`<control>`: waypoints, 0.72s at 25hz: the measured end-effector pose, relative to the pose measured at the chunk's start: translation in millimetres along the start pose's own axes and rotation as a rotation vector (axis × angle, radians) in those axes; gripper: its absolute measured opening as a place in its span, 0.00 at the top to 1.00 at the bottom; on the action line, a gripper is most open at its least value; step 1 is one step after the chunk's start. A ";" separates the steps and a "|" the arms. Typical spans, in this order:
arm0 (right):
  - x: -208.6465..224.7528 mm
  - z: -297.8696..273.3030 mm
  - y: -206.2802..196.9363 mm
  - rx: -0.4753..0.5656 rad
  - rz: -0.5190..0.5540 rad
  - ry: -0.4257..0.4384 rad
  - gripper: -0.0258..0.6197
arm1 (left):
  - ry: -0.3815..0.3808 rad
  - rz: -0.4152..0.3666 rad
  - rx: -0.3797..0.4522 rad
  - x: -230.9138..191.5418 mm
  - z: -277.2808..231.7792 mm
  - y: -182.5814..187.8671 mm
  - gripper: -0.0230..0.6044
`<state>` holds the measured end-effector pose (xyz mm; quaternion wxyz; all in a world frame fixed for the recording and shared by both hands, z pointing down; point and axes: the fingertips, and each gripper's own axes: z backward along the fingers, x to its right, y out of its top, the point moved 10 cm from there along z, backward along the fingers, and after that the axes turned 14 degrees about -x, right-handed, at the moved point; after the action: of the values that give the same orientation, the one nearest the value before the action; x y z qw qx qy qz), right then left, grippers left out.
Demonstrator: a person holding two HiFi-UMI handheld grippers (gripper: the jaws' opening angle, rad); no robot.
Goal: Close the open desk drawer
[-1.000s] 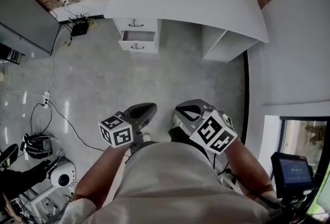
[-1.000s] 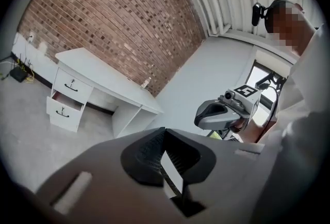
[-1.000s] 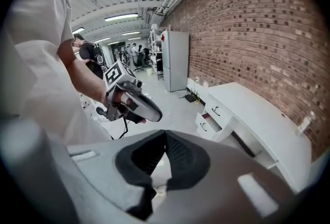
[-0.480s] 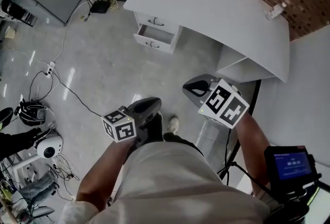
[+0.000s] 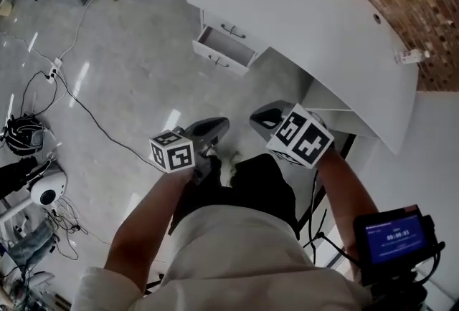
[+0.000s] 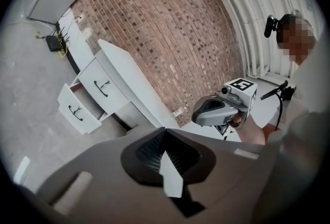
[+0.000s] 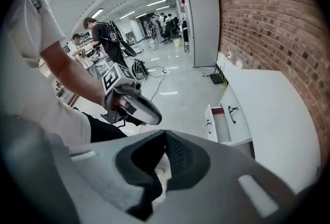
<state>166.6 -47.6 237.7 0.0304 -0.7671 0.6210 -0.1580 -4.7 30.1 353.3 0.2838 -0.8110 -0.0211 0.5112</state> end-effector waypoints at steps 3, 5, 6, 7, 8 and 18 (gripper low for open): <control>35.5 -48.8 15.1 -0.067 0.036 0.072 0.96 | 0.025 0.096 0.040 -59.3 -20.0 4.6 0.96; 46.2 -75.6 27.8 -0.112 0.071 0.107 0.96 | 0.029 0.157 0.072 -89.4 -23.0 4.9 0.96; 51.7 -88.8 33.5 -0.133 0.085 0.123 0.96 | 0.037 0.173 0.089 -103.5 -24.1 6.5 0.96; 60.4 -104.0 37.3 -0.155 0.097 0.142 0.96 | 0.055 0.181 0.105 -119.3 -27.5 9.6 0.96; 72.4 -121.9 39.2 -0.177 0.108 0.166 0.96 | 0.073 0.193 0.120 -137.4 -34.7 11.4 0.96; 168.3 -287.5 43.4 -0.288 0.212 0.264 0.96 | 0.110 0.393 0.293 -331.2 -126.0 -15.9 0.90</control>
<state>75.2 -176.3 534.2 -0.1446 -0.6668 0.7127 -0.1629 -52.4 -119.3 671.5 0.2945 -0.7762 0.2267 0.5093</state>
